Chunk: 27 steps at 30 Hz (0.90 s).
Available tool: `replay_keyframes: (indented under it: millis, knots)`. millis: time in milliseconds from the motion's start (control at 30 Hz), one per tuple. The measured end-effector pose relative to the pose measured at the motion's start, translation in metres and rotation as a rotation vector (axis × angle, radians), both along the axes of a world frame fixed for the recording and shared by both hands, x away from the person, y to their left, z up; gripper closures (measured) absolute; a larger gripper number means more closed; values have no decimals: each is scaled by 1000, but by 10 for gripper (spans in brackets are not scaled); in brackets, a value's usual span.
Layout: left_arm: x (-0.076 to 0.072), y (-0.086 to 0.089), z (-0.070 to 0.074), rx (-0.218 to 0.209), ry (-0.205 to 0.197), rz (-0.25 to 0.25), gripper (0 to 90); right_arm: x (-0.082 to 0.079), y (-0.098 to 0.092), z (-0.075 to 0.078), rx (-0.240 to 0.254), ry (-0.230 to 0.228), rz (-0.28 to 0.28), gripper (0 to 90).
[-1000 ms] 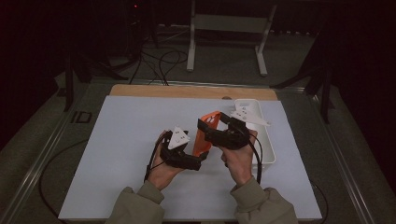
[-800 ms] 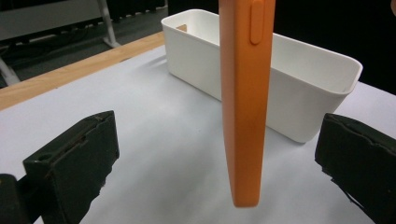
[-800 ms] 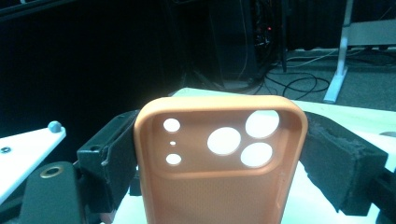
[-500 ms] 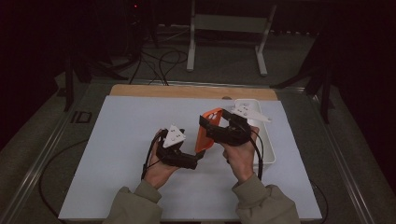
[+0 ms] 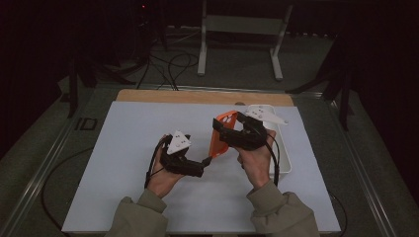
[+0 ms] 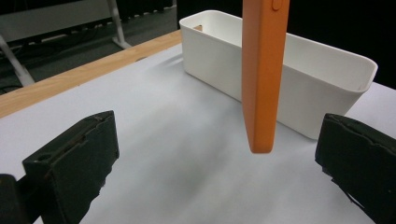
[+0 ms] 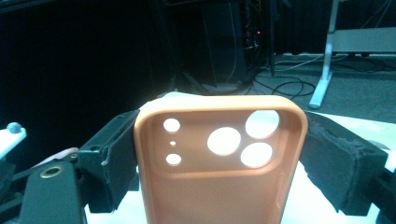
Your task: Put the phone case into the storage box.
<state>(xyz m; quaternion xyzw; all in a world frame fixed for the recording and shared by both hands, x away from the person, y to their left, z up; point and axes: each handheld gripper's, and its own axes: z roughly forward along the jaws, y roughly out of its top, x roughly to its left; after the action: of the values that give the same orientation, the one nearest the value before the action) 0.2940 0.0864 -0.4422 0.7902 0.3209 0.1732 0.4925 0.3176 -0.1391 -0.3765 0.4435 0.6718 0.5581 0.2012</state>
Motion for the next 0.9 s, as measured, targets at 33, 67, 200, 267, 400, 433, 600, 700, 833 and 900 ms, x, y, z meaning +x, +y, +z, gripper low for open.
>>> replay_keyframes:
  millis: [33,67,200,267,400,433,600,700,833,900]
  knots:
    - [0,1,0,-2,-1,3,4,0,0,0,-2,2,-1,166]
    - [0,2,0,-6,0,4,4,1,0,0,-2,1,-2,166]
    - [2,6,1,-5,4,9,3,3,0,1,-8,2,-6,166]
    - [2,8,1,-4,3,13,3,5,0,0,-9,1,-6,166]
    - [3,14,2,-9,-10,32,4,7,-1,1,-10,2,-12,166]
    - [3,15,2,-13,-8,35,4,7,-1,1,-12,2,-13,166]
    - [3,21,3,-15,-8,42,4,10,-2,1,-9,2,-23,166]
    - [3,24,3,-8,-13,49,4,11,-4,1,-9,2,-26,166]
    - [3,30,3,-16,-19,56,4,13,-8,1,0,0,-30,166]
    - [3,32,3,-16,-19,57,4,13,-9,1,-2,-1,-32,166]
